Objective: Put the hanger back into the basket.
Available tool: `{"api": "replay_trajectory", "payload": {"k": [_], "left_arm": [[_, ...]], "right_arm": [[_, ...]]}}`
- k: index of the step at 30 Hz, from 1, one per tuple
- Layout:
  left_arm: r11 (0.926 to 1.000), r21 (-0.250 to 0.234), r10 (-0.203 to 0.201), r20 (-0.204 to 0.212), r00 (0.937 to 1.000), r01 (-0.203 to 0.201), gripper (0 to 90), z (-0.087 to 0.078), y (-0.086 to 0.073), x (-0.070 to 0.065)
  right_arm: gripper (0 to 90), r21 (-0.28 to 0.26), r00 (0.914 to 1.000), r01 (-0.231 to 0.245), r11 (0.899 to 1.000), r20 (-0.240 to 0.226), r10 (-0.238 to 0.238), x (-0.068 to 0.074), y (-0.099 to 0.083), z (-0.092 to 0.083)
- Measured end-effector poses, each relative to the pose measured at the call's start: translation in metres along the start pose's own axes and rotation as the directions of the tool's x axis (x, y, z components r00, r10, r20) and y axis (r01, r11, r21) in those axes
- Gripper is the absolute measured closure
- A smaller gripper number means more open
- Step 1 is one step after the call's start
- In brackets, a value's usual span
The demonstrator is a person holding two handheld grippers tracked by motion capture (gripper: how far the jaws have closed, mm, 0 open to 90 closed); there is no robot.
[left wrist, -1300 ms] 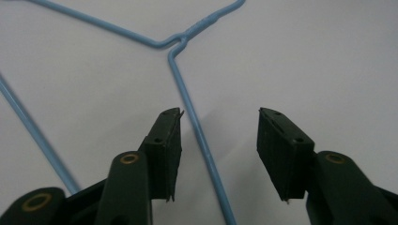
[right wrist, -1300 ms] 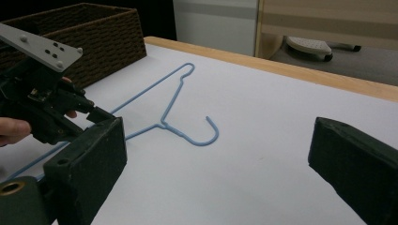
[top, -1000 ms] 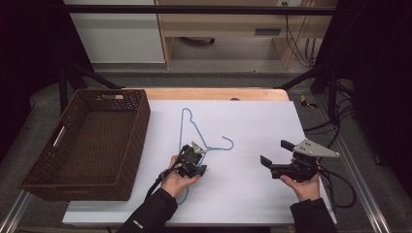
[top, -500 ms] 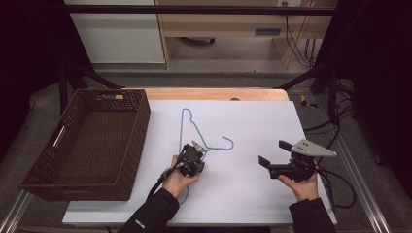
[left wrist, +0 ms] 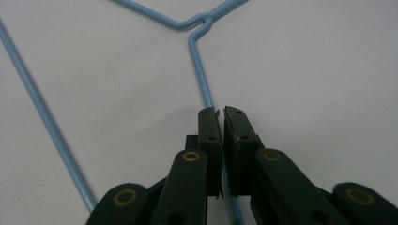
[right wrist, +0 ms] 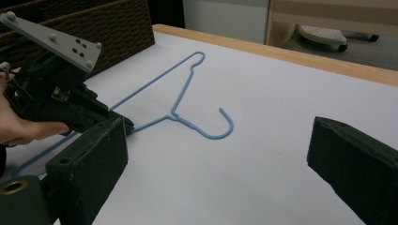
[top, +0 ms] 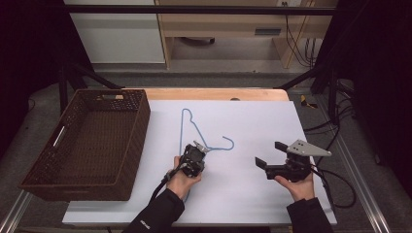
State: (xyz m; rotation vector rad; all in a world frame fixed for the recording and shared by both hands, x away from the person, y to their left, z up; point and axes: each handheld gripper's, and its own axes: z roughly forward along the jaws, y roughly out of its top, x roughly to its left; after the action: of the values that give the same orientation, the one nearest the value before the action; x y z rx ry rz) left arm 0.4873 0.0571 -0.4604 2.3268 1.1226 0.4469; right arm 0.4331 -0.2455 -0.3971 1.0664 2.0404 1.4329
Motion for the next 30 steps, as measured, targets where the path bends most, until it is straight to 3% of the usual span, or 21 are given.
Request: {"api": "replay_trajectory", "payload": {"k": [20,24,30], "left_arm": [[0.9968,-0.079,0.009,0.027,0.9996,-0.007,87.4,-0.026,-0.005,0.011],[0.9978,-0.067,0.005,0.035,0.9994,-0.003,87.4,-0.023,-0.008,0.013],[0.9998,-0.009,0.018,0.042,0.999,-0.017,87.3,-0.007,-0.014,0.011]], "right_arm": [[8.6,0.076,0.9975,0.007,0.997,-0.07,-0.002,0.014,-0.012,0.028],[8.8,0.074,0.9971,0.007,0.997,-0.077,-0.001,0.015,-0.012,0.029],[8.8,0.076,0.9971,0.013,0.997,-0.076,-0.007,0.015,-0.012,0.029]]}}
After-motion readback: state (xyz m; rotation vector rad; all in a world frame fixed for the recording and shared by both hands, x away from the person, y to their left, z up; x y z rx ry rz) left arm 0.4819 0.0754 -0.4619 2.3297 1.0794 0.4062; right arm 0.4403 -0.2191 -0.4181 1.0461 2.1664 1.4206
